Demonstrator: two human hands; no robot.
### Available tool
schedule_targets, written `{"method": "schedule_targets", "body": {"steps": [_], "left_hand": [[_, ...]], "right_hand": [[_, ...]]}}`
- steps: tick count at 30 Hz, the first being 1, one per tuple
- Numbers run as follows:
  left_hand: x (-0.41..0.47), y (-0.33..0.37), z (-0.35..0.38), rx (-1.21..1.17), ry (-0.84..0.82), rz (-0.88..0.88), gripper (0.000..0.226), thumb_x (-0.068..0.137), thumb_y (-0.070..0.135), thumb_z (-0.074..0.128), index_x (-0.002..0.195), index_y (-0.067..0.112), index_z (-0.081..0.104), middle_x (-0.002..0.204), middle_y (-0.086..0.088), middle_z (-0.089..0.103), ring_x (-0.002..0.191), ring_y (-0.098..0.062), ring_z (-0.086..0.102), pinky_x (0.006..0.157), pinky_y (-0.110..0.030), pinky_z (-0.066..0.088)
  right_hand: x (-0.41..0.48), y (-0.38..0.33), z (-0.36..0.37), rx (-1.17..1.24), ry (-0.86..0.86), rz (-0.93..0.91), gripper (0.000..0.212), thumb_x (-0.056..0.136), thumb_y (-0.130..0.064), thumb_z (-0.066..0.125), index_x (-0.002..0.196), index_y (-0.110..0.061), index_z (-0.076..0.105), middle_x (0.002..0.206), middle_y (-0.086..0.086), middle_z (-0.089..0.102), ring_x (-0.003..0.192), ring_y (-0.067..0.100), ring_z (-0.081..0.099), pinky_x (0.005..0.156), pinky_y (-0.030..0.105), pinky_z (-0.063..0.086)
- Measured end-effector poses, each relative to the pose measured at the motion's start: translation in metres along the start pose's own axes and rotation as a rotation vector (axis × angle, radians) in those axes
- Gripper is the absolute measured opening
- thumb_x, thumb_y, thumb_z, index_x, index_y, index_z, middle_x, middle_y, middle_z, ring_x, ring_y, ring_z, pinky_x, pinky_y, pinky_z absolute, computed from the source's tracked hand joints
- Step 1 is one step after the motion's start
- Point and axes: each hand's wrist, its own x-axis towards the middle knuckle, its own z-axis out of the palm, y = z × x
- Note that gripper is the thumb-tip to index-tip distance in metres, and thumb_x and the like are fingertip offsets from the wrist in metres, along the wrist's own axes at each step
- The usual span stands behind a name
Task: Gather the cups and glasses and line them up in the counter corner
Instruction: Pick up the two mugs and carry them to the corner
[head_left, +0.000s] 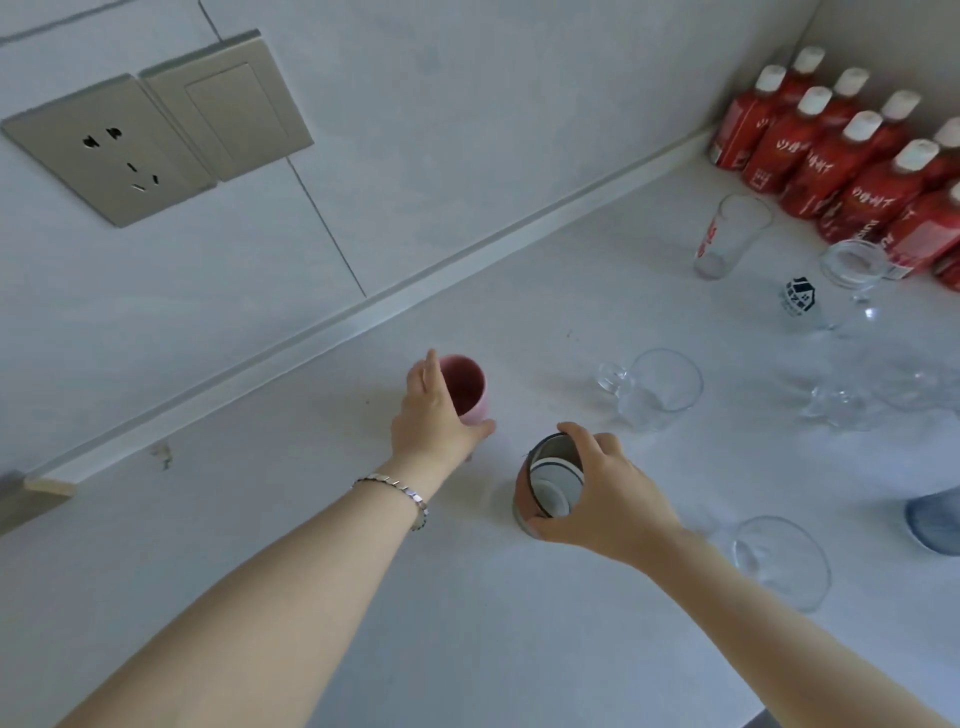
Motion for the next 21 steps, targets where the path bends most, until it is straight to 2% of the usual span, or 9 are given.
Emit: {"method": "schedule_targets", "body": {"steps": [4,6,9,11,15,19,21], "left_hand": [[-0.001,0.004,0.002,-0.088,0.094,-0.097,0.085,0.064,0.018,0.078,0.135,0.011,0.032,0.137,-0.007,0.036,0.117,-0.034,0.052,0.085,-0.042,0.05],[-0.019,-0.006,-0.001,-0.1,0.123,-0.074,0.079,0.06,0.017,0.08,0.128,0.014,0.038,0.133,-0.004,0.039,0.114,-0.031,0.054,0.081,-0.041,0.05],[-0.059,-0.034,-0.013,-0.092,0.146,0.068,0.074,0.06,0.015,0.077,0.125,0.02,0.042,0.133,0.004,0.042,0.115,-0.023,0.054,0.08,-0.036,0.052],[-0.088,-0.059,-0.026,-0.108,0.145,0.097,0.073,0.059,0.014,0.076,0.123,0.024,0.044,0.13,0.009,0.045,0.111,-0.019,0.057,0.075,-0.03,0.05],[-0.142,-0.117,-0.055,-0.147,0.137,0.007,0.083,0.052,0.014,0.076,0.126,0.03,0.042,0.126,0.021,0.041,0.098,-0.016,0.063,0.07,-0.031,0.055],[-0.189,-0.179,-0.088,-0.207,0.184,-0.121,0.081,0.055,0.013,0.077,0.124,0.036,0.041,0.115,0.03,0.033,0.086,-0.01,0.062,0.053,-0.016,0.051],[-0.211,-0.212,-0.106,-0.232,0.227,-0.198,0.081,0.056,0.015,0.078,0.125,0.036,0.041,0.115,0.03,0.033,0.086,-0.007,0.06,0.052,-0.008,0.045]], "right_hand": [[-0.005,0.006,-0.011,-0.055,0.053,-0.005,0.096,0.066,-0.054,0.072,0.143,-0.033,0.019,0.136,-0.004,0.038,0.118,0.022,0.052,0.09,0.029,0.047],[-0.008,0.005,-0.015,-0.097,0.062,-0.031,0.098,0.064,-0.055,0.073,0.143,-0.034,0.019,0.136,-0.004,0.039,0.121,0.02,0.05,0.091,0.029,0.047],[-0.014,-0.008,-0.02,-0.181,0.051,-0.101,0.098,0.063,-0.057,0.072,0.143,-0.036,0.019,0.135,-0.007,0.039,0.121,0.017,0.05,0.092,0.026,0.046],[-0.019,-0.023,-0.02,-0.247,0.032,-0.162,0.097,0.062,-0.057,0.072,0.142,-0.037,0.02,0.135,-0.008,0.039,0.12,0.016,0.05,0.091,0.026,0.046],[-0.029,-0.071,-0.008,-0.366,-0.048,-0.294,0.098,0.062,-0.053,0.073,0.142,-0.038,0.018,0.136,-0.007,0.037,0.123,0.016,0.048,0.094,0.027,0.047],[-0.037,-0.135,0.027,-0.446,-0.12,-0.437,0.097,0.062,-0.057,0.073,0.141,-0.039,0.019,0.134,-0.007,0.04,0.119,0.016,0.052,0.095,0.029,0.049],[-0.044,-0.173,0.052,-0.476,-0.146,-0.503,0.096,0.062,-0.057,0.072,0.14,-0.04,0.019,0.134,-0.007,0.039,0.119,0.016,0.052,0.095,0.029,0.048]]}}
